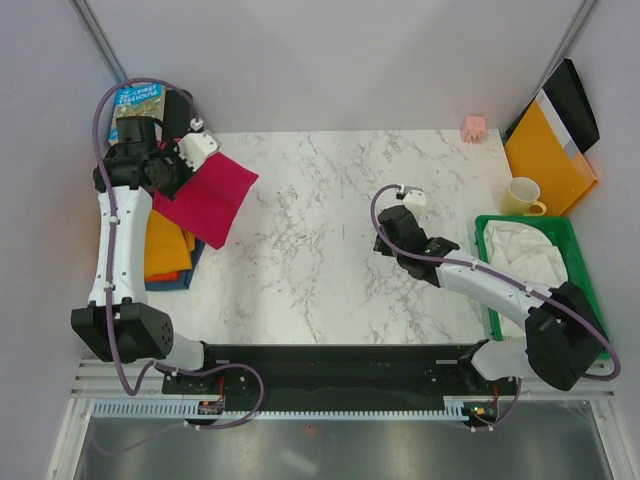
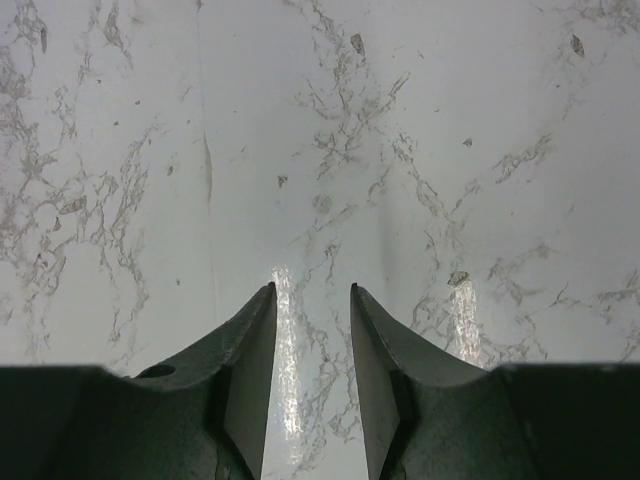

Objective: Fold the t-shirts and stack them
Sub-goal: Put the neatly folded tshirt into the corner of the board with the left arm

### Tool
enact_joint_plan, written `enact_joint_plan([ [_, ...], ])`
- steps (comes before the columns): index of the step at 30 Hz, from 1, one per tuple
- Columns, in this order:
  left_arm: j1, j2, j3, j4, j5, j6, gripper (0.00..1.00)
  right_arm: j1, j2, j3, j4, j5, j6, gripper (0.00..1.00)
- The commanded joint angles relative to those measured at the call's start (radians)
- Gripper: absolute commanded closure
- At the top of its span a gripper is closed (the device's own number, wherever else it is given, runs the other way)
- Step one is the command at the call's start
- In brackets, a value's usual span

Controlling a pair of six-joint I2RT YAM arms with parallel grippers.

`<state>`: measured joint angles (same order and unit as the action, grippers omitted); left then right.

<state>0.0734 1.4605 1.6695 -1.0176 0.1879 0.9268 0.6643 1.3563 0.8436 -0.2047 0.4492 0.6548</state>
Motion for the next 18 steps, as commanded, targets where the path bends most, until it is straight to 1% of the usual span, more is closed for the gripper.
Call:
enact_joint_plan([
  [1, 0.119, -0.046, -0.085, 0.068, 0.094, 0.102, 0.98, 0.008, -0.039, -0.005, 0.028, 0.009, 0.022, 0.57],
  [3, 0.164, -0.043, -0.105, 0.077, 0.131, 0.113, 0.98, 0.009, -0.034, 0.002, 0.021, 0.011, 0.023, 0.57],
  [6, 0.274, -0.038, -0.137, 0.085, 0.188, 0.127, 0.98, 0.012, -0.02, 0.017, 0.014, 0.016, 0.029, 0.57],
  [10, 0.347, -0.043, -0.184, 0.083, 0.222, 0.159, 0.98, 0.024, 0.007, 0.048, -0.001, 0.019, 0.029, 0.57],
  [14, 0.419, -0.058, -0.201, 0.08, 0.262, 0.19, 0.98, 0.041, 0.041, 0.077, -0.004, 0.029, 0.031, 0.57],
  [18, 0.495, -0.034, -0.212, 0.08, 0.272, 0.216, 0.98, 0.06, 0.076, 0.1, -0.005, 0.032, 0.034, 0.57],
])
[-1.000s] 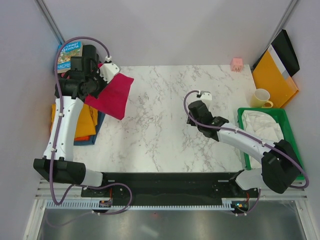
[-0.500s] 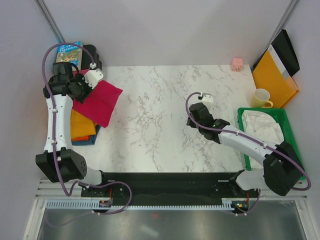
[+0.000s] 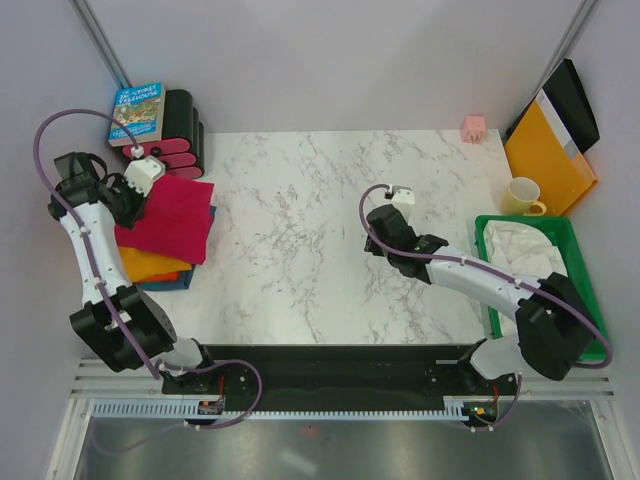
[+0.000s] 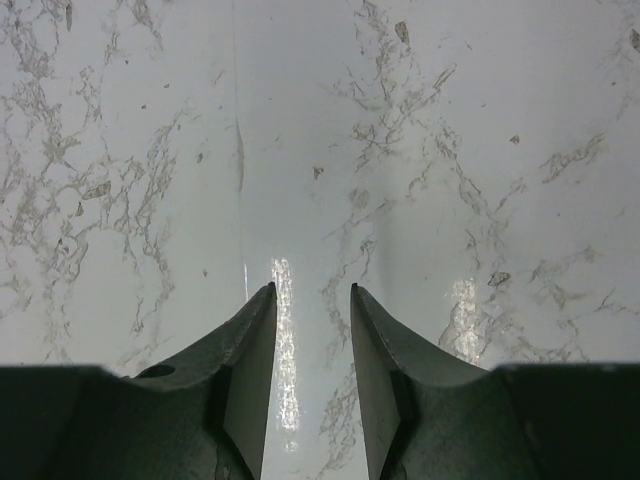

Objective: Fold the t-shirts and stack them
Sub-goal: Put the neatly folded tshirt into the corner of the board with the left arm

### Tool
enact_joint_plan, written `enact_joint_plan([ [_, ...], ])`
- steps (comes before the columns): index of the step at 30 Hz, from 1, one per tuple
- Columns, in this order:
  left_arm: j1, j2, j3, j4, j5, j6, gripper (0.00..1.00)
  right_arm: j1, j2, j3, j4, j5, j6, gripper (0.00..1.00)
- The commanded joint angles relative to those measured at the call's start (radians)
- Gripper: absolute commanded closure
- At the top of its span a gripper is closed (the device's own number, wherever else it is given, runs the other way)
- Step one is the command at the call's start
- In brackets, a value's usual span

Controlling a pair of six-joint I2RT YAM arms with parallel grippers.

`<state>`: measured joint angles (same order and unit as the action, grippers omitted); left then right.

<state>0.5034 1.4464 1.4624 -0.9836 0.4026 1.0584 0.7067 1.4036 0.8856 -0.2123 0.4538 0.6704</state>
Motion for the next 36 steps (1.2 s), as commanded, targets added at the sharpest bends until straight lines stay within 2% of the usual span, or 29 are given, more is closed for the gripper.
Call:
enact_joint_plan([
  [1, 0.076, -0.006, -0.008, 0.046, 0.059, 0.09, 0.98, 0.026, 0.037, 0.062, 0.004, 0.029, 0.02, 0.57],
  [7, 0.153, 0.052, -0.031, 0.094, 0.015, 0.132, 0.98, 0.053, 0.08, 0.095, -0.009, 0.042, 0.026, 0.57],
  [14, 0.247, 0.092, 0.019, 0.083, 0.013, 0.199, 0.98, 0.057, 0.095, 0.096, -0.022, 0.057, 0.037, 0.57],
  [18, 0.25, 0.153, 0.004, 0.089, -0.004, 0.157, 0.98, 0.071, 0.113, 0.105, -0.022, 0.051, 0.055, 0.57],
  [22, 0.251, 0.199, -0.048, 0.205, -0.041, 0.069, 0.98, 0.089, 0.13, 0.121, -0.027, 0.056, 0.058, 0.57],
  [28, 0.25, 0.324, -0.067, 0.342, -0.194, -0.096, 0.96, 0.102, 0.135, 0.153, -0.062, 0.071, 0.052, 0.57],
  [30, 0.254, 0.324, -0.071, 0.349, -0.186, -0.13, 0.85, 0.103, 0.135, 0.156, -0.071, 0.072, 0.051, 0.57],
  [33, 0.265, 0.243, -0.112, 0.375, -0.079, -0.158, 0.52, 0.109, 0.14, 0.164, -0.078, 0.074, 0.047, 0.57],
  [34, 0.265, 0.218, -0.122, 0.382, -0.052, -0.163, 0.11, 0.114, 0.141, 0.167, -0.079, 0.075, 0.049, 0.57],
  [35, 0.265, 0.166, -0.132, 0.388, 0.002, -0.169, 0.01, 0.116, 0.144, 0.17, -0.079, 0.075, 0.049, 0.57],
  [36, 0.265, 0.145, -0.131, 0.388, 0.025, -0.185, 0.0, 0.119, 0.144, 0.171, -0.078, 0.077, 0.049, 0.57],
])
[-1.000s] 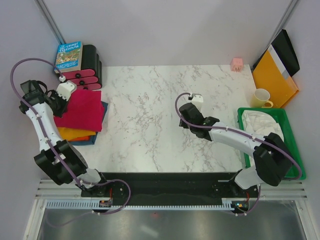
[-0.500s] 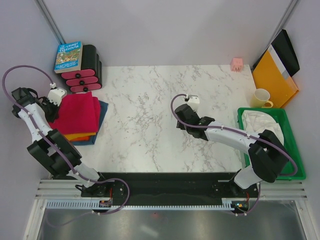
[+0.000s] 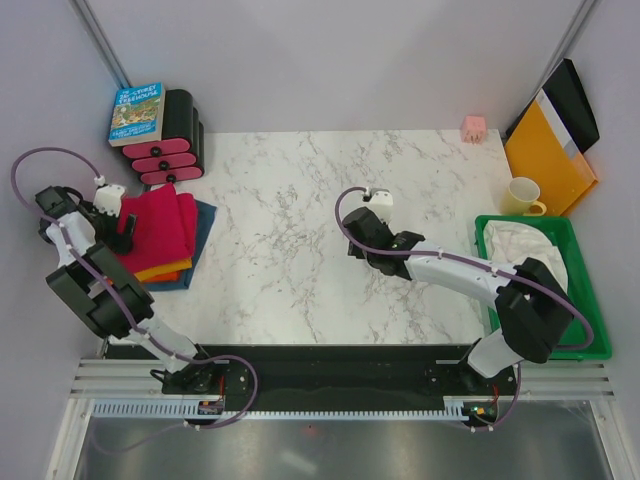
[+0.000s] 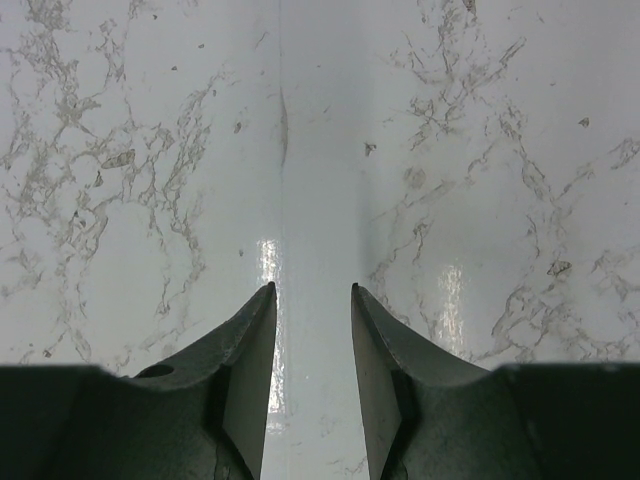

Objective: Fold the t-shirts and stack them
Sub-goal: Put the neatly folded tshirt into the corner of the board with the left arm

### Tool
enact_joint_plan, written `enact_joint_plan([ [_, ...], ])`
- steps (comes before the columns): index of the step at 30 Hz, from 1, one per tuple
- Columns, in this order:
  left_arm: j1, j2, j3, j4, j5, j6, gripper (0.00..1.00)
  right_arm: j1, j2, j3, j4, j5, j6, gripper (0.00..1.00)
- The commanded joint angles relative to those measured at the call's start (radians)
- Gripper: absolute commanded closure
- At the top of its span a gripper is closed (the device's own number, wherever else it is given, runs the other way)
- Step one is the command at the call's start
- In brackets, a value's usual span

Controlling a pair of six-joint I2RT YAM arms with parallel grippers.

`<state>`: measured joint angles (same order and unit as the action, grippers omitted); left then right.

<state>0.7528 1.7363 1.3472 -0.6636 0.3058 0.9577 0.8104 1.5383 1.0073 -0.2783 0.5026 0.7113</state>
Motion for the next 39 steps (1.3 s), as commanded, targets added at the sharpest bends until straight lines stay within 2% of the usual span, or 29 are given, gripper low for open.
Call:
enact_joint_plan([
  [1, 0.014, -0.167, -0.014, 0.068, 0.145, -0.097, 0.0, 0.018, 0.016, 0.054, -0.013, 0.03, 0.01, 0.57],
  [9, 0.014, -0.369, -0.036, 0.053, 0.332, -0.244, 0.0, 0.058, 0.034, 0.054, -0.015, 0.04, 0.033, 0.57],
  [14, -0.007, -0.371, -0.124, 0.001, 0.383, -0.295, 0.03, 0.068, 0.031, 0.042, -0.016, 0.045, 0.045, 0.57],
  [16, -0.009, -0.344, -0.17, -0.036, 0.413, -0.286, 0.35, 0.07, 0.028, 0.04, -0.022, 0.047, 0.047, 0.57],
  [18, -0.01, -0.317, -0.197, -0.045, 0.424, -0.284, 0.61, 0.072, 0.028, 0.047, -0.027, 0.048, 0.043, 0.57],
  [20, -0.018, -0.273, -0.227, -0.048, 0.434, -0.284, 0.74, 0.075, 0.031, 0.054, -0.038, 0.048, 0.04, 0.57],
  [21, -0.021, -0.261, -0.233, -0.05, 0.435, -0.284, 0.98, 0.075, 0.034, 0.062, -0.042, 0.047, 0.037, 0.57],
  [27, -0.075, -0.215, -0.278, -0.116, 0.421, -0.192, 0.98, 0.081, 0.06, 0.099, -0.064, 0.051, 0.028, 0.57],
  [34, -0.162, -0.103, -0.306, -0.22, 0.213, -0.054, 0.98, 0.09, 0.085, 0.132, -0.071, 0.048, 0.025, 0.57],
  [39, -0.15, -0.073, -0.304, -0.225, 0.153, -0.024, 0.98, 0.096, 0.089, 0.14, -0.075, 0.054, 0.024, 0.57],
])
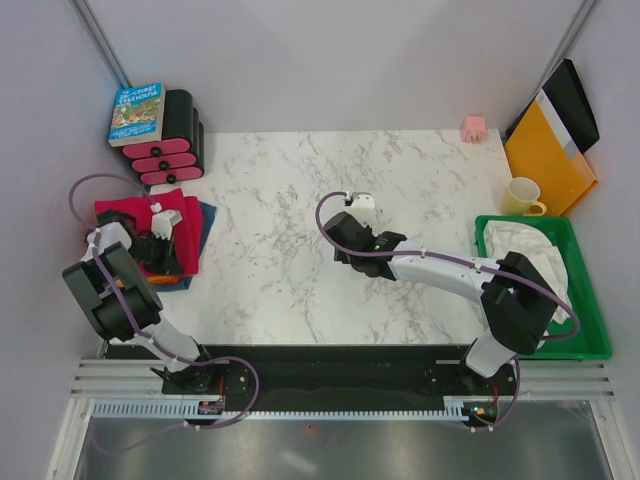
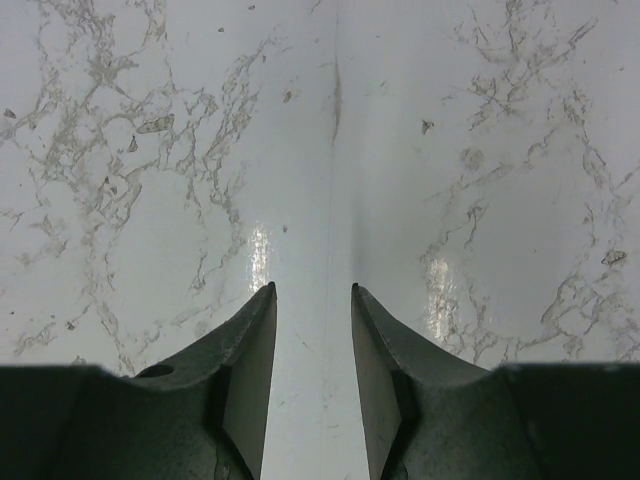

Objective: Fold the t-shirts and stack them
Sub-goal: Put the neatly folded tshirt into the corner of the board with the left arm

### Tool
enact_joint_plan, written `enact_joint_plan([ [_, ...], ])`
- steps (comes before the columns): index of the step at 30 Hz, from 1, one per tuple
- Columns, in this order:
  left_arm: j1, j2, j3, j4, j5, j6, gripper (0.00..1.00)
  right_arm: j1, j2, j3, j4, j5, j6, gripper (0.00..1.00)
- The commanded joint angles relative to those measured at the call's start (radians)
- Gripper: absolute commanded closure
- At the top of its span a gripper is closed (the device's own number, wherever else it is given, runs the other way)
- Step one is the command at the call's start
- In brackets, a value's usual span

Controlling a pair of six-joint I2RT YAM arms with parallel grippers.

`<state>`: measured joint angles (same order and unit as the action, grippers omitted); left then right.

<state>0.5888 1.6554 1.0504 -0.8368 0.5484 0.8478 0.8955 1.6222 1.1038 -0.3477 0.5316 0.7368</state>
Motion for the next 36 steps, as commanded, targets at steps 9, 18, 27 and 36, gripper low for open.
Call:
enact_joint_plan([
  [9, 0.066, -0.262, 0.12, -0.056, 0.149, 0.054, 0.88, 0.019, -0.019, 0.013, -0.01, 0.034, 0.013, 0.57],
  [18, 0.065, -0.12, 0.387, 0.102, 0.053, -0.274, 0.78, 0.039, -0.013, -0.001, -0.008, 0.047, 0.039, 0.57],
  [27, 0.062, 0.095, 0.379, 0.297, -0.312, -0.337, 0.87, 0.042, -0.039, -0.027, -0.013, 0.074, 0.039, 0.57],
  [36, 0.002, 0.235, 0.386, 0.35, -0.388, -0.328, 0.82, 0.04, -0.058, -0.038, -0.043, 0.083, 0.055, 0.57],
])
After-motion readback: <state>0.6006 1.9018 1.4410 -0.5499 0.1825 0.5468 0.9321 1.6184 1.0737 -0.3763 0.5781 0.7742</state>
